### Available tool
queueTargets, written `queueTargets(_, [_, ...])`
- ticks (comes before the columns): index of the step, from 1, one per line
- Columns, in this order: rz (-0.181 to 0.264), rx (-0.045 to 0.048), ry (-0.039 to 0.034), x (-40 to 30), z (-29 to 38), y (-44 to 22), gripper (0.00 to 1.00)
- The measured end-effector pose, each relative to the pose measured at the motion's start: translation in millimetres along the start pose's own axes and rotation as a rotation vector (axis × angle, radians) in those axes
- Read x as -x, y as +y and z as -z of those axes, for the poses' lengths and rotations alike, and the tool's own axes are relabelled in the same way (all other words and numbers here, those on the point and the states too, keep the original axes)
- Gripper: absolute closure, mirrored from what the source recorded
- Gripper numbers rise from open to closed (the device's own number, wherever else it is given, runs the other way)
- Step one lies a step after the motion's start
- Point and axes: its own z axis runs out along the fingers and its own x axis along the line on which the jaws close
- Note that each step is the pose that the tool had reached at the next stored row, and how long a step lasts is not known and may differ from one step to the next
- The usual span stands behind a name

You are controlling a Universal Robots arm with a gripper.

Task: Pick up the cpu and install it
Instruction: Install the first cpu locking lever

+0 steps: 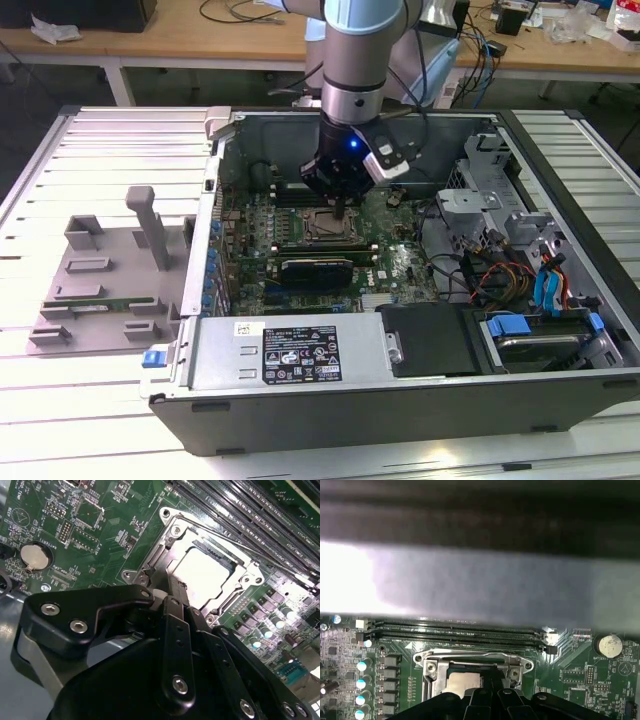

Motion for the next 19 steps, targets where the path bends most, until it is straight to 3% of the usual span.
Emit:
queueTargets(6, [0.000,-0.0006,0.0001,0.0,3.0,-1.0,0.89])
queueTargets(19, [0.000,-0.0009,0.0001,0.0,24.0,-1.6,0.89])
